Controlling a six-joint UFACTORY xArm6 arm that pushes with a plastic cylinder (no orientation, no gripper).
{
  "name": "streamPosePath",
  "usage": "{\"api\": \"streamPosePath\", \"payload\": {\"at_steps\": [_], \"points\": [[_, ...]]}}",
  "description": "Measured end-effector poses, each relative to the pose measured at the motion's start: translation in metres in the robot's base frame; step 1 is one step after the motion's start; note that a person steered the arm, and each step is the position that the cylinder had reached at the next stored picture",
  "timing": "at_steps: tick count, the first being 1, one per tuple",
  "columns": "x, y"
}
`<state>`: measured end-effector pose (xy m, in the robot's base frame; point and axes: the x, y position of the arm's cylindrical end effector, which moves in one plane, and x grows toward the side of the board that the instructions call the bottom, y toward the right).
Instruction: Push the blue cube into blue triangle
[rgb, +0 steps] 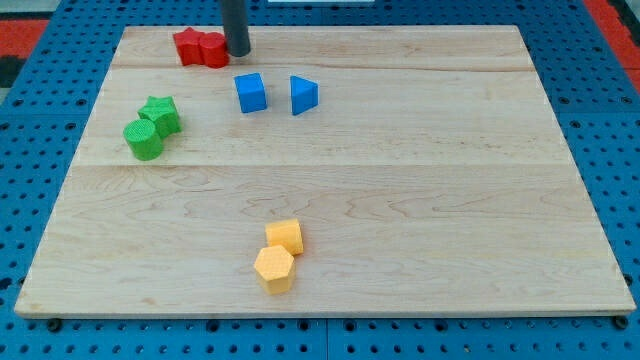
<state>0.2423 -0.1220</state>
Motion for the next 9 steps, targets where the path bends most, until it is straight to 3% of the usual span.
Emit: {"api": "streamPosePath", "payload": {"at_steps": [2,4,6,8,9], "points": [[0.008,0.005],[0.072,-0.008],[0.089,-0.007],[0.095,0.070],[0.139,0.039]]}}
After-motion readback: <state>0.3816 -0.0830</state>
